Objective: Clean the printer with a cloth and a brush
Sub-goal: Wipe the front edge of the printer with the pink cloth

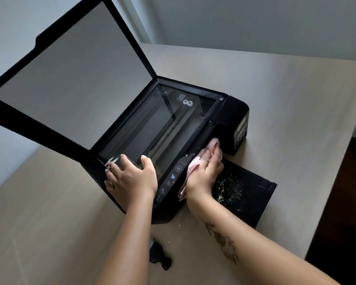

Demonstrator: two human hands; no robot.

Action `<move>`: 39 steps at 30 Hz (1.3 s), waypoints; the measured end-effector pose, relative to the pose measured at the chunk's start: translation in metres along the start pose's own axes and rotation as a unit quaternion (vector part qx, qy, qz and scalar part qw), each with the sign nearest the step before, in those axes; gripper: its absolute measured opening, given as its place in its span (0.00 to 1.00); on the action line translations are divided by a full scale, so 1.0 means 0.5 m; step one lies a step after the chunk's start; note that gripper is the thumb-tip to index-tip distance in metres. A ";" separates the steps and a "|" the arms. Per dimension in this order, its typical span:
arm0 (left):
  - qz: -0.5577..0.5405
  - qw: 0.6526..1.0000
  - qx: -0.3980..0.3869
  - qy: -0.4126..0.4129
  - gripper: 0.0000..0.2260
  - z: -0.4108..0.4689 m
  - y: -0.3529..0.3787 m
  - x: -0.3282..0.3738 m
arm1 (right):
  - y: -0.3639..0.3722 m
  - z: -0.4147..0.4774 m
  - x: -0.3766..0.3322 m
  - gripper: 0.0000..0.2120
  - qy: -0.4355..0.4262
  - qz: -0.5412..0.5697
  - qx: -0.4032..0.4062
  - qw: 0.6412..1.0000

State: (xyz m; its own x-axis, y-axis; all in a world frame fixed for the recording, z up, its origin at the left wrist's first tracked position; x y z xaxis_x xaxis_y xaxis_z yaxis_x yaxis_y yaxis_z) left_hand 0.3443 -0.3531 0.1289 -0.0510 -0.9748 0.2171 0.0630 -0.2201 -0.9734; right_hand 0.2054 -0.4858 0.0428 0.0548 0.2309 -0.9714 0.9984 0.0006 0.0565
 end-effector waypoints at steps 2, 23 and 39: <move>0.000 1.000 0.004 0.000 0.30 -0.001 -0.002 -0.002 | -0.007 -0.040 0.034 0.20 0.041 0.003 -0.036 0.998; 0.006 1.000 0.008 0.004 0.29 -0.006 -0.008 0.004 | -0.018 0.044 0.003 0.19 0.071 -0.004 -0.033 0.997; 0.004 1.000 0.010 0.007 0.30 -0.002 -0.004 0.001 | -0.014 -0.040 -0.047 0.20 -0.069 0.023 -0.114 0.991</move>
State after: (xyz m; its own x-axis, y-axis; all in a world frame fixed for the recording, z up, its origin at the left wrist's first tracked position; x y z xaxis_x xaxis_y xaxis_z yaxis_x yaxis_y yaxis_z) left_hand 0.3430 -0.3532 0.1310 -0.0650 -0.9760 0.2078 0.0840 -0.2128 -0.9735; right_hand 0.1967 -0.4719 0.0697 0.1180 0.0998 -0.9880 0.9665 0.2169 0.1374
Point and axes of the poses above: each hand's wrist, its own z-axis towards the middle knuckle, its own y-axis out of the palm, x = y × z, the point moved 7 cm from there along z, towards the middle knuckle, and after that the axes turned 5 degrees about -y, right-handed, at the moved point
